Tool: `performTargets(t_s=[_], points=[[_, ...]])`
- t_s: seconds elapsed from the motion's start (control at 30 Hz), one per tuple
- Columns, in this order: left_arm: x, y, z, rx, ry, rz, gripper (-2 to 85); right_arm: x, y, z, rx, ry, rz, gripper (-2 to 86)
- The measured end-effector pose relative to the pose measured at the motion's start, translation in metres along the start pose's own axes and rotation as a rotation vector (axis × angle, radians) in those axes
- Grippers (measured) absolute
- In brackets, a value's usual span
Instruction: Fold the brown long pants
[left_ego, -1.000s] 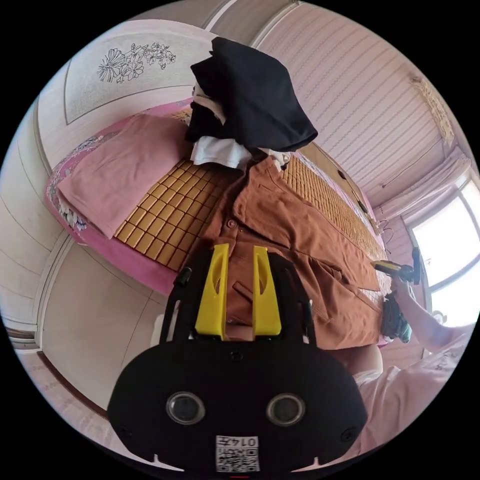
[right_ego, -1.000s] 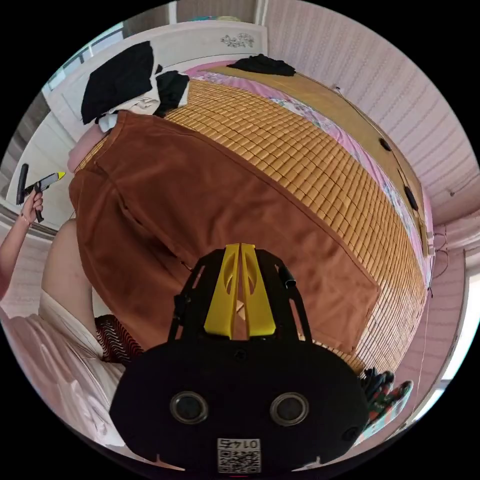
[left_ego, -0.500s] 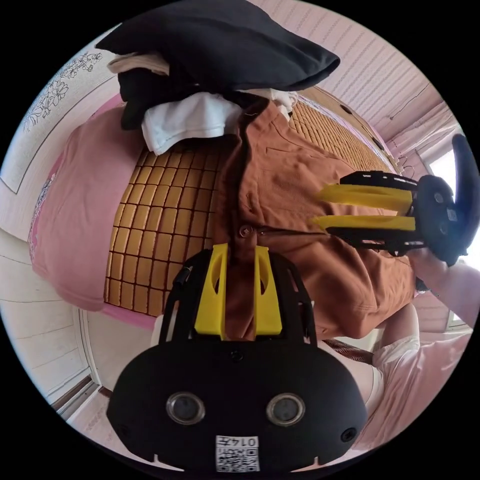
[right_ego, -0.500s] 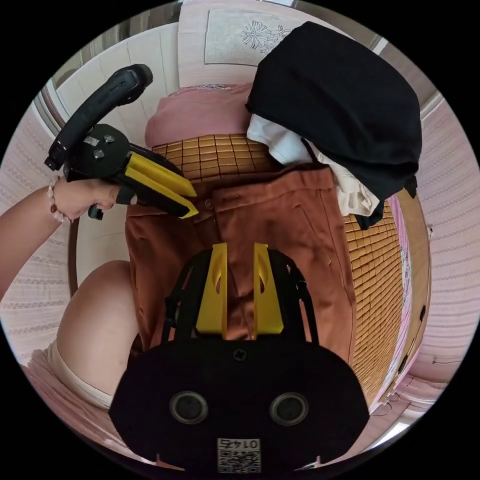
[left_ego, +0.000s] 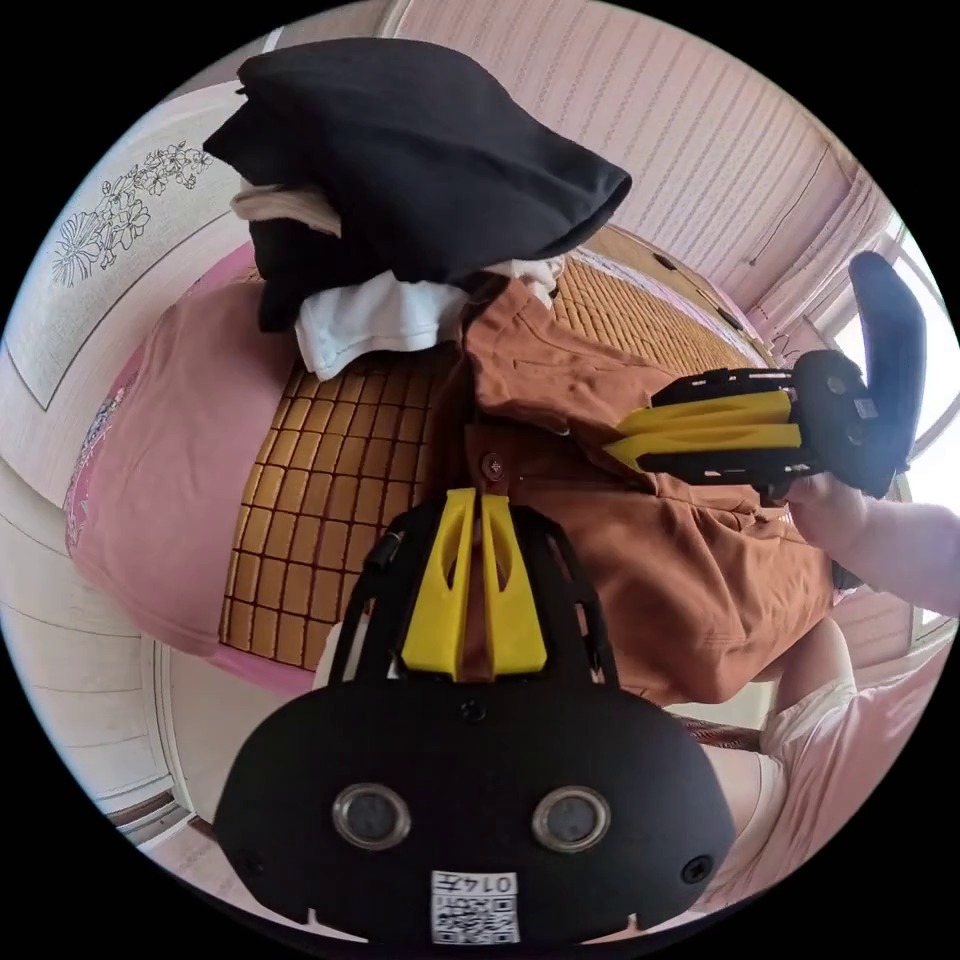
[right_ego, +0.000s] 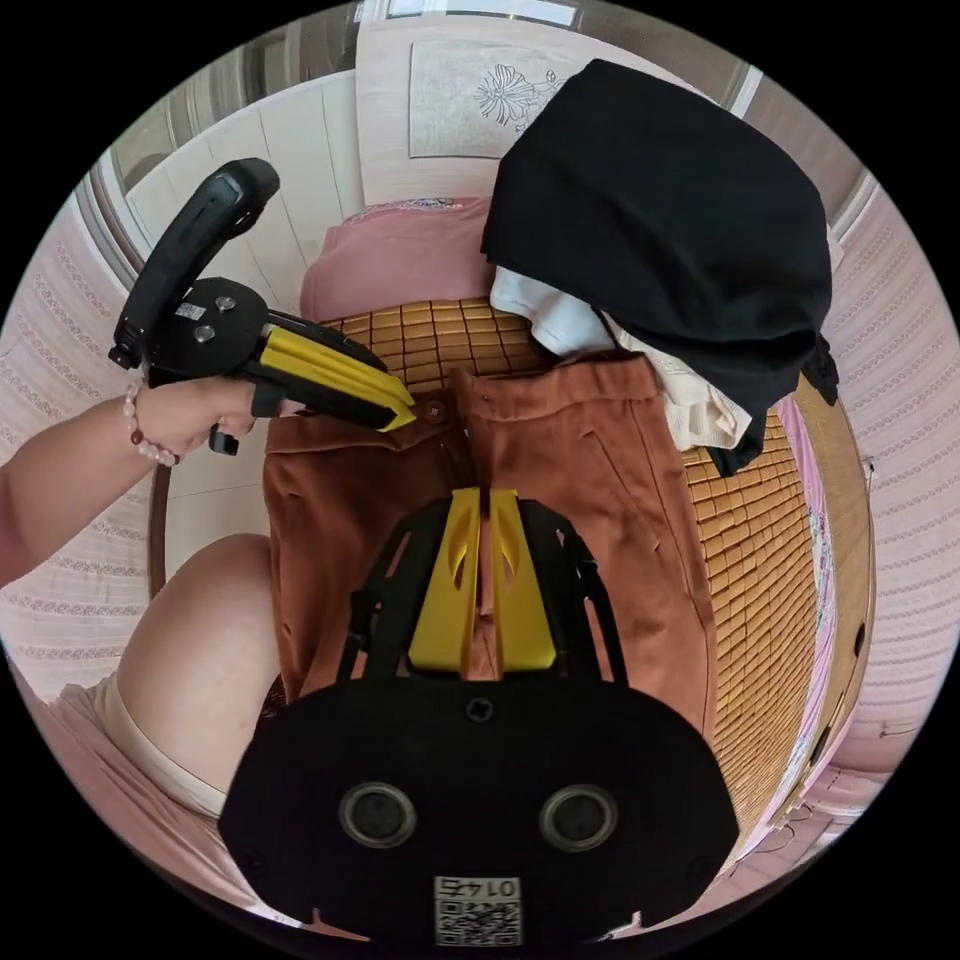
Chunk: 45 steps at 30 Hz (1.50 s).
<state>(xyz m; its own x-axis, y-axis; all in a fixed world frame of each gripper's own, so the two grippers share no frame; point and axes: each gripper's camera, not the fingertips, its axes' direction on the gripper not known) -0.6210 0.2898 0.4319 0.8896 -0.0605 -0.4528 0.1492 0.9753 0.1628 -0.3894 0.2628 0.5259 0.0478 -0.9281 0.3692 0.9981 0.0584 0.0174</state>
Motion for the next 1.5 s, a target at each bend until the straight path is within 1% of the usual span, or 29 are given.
performTargets(t_s=[0.03, 0.1, 0.17, 0.2, 0.23, 0.33, 0.4, 0.43, 0.5, 0.53, 0.57, 0.6, 0.63, 0.67, 0.7, 0.73, 0.77, 0.8, 0.87, 0.93, 0.97, 1.03, 1.07, 1.13, 1.17, 1.23, 1.33, 1.4, 1.5], points=[[-0.001, -0.003, -0.006, 0.038, 0.001, -0.006, -1.0, -0.001, 0.002, 0.001, 0.005, -0.004, 0.001, 1.0], [-0.002, -0.008, 0.005, 0.005, -0.031, -0.039, -1.0, -0.004, 0.0, 0.013, -0.038, -0.005, 0.002, 1.2], [-0.006, -0.005, 0.044, -0.139, -0.092, -0.075, -1.0, -0.009, -0.003, 0.033, -0.128, -0.009, 0.005, 1.5], [-0.008, -0.001, 0.046, -0.117, -0.086, -0.089, -1.0, -0.012, -0.003, 0.045, -0.202, -0.019, -0.01, 1.9], [-0.014, 0.004, 0.039, -0.081, -0.058, -0.129, -0.9, -0.015, -0.001, 0.048, -0.23, 0.014, -0.012, 2.5], [-0.03, 0.012, 0.026, -0.082, -0.002, -0.2, -0.9, -0.013, 0.008, 0.031, -0.151, 0.036, 0.046, 0.7], [-0.036, 0.017, 0.02, -0.075, -0.019, -0.203, -0.8, -0.014, 0.015, 0.026, -0.106, 0.032, 0.045, 0.0], [-0.04, 0.021, 0.017, -0.069, -0.033, -0.211, -0.7, -0.013, 0.019, 0.03, -0.128, 0.025, 0.044, -0.3], [-0.048, 0.027, 0.005, -0.061, -0.114, -0.209, -0.8, -0.007, 0.026, 0.044, -0.216, -0.025, 0.04, -0.6], [-0.055, 0.035, -0.009, -0.025, -0.221, -0.237, -0.9, 0.002, 0.033, 0.041, -0.213, -0.082, 0.067, -0.8], [-0.063, 0.047, -0.024, 0.016, -0.253, -0.251, -0.9, 0.007, 0.036, 0.039, -0.215, -0.116, 0.089, -0.8], [-0.067, 0.054, -0.032, 0.034, -0.241, -0.253, -0.8, 0.017, 0.045, 0.03, -0.189, -0.181, 0.118, -0.9], [-0.076, 0.071, -0.046, 0.063, -0.206, -0.276, -0.8, 0.025, 0.061, 0.013, -0.1, -0.214, 0.15, -0.9], [-0.085, 0.092, -0.058, 0.093, -0.165, -0.33, -0.7, 0.029, 0.072, 0.004, -0.053, -0.216, 0.168, -0.9], [-0.089, 0.103, -0.063, 0.108, -0.133, -0.356, -0.6, 0.036, 0.098, -0.014, 0.014, -0.22, 0.203, -0.9], [-0.095, 0.124, -0.07, 0.129, -0.056, -0.409, -0.2, 0.042, 0.13, -0.03, 0.064, -0.238, 0.239, -0.9], [-0.099, 0.145, -0.074, 0.133, 0.008, -0.457, 0.4, 0.046, 0.148, -0.037, 0.081, -0.247, 0.262, -0.9], [-0.1, 0.154, -0.075, 0.13, 0.032, -0.478, 0.7, 0.052, 0.186, -0.05, 0.094, -0.257, 0.311, -0.9], [-0.102, 0.184, -0.074, 0.093, 0.085, -0.534, 1.6, 0.062, 0.249, -0.066, 0.069, -0.245, 0.442, -0.8], [-0.104, 0.198, -0.071, 0.069, 0.135, -0.575, 2.1, 0.073, 0.34, -0.088, 0.022, -0.217, 0.642, -0.6], [-0.104, 0.201, -0.07, 0.056, 0.164, -0.594, 2.7, 0.074, 0.363, -0.095, 0.011, -0.207, 0.696, -0.5], [-0.107, 0.201, -0.069, 0.042, 0.211, -0.608, 3.7, 0.076, 0.454, -0.121, -0.045, -0.152, 0.926, 0.1], [-0.106, 0.196, -0.07, 0.024, 0.203, -0.589, 4.4, 0.075, 0.476, -0.129, -0.047, -0.142, 0.983, 0.3], [-0.104, 0.187, -0.075, 0.006, 0.153, -0.562, 4.9, 0.065, 0.558, -0.161, -0.038, -0.082, 1.202, 1.2], [-0.105, 0.182, -0.077, 0.008, 0.159, -0.57, 5.1, 0.061, 0.576, -0.168, -0.038, -0.064, 1.248, 1.6], [-0.108, 0.178, -0.08, 0.013, 0.201, -0.606, 5.7, 0.044, 0.641, -0.19, -0.025, -0.026, 1.42, 3.1], [-0.112, 0.179, -0.085, 0.005, 0.19, -0.658, 6.5, 0.021, 0.705, -0.206, -0.012, -0.021, 1.577, 5.2], [-0.118, 0.187, -0.088, -0.022, 0.15, -0.708, 7.1, 0.009, 0.735, -0.21, -0.027, -0.033, 1.626, 5.9], [-0.132, 0.211, -0.097, -0.006, 0.19, -0.851, 8.3, -0.008, 0.775, -0.217, -0.037, -0.033, 1.701, 7.1]])
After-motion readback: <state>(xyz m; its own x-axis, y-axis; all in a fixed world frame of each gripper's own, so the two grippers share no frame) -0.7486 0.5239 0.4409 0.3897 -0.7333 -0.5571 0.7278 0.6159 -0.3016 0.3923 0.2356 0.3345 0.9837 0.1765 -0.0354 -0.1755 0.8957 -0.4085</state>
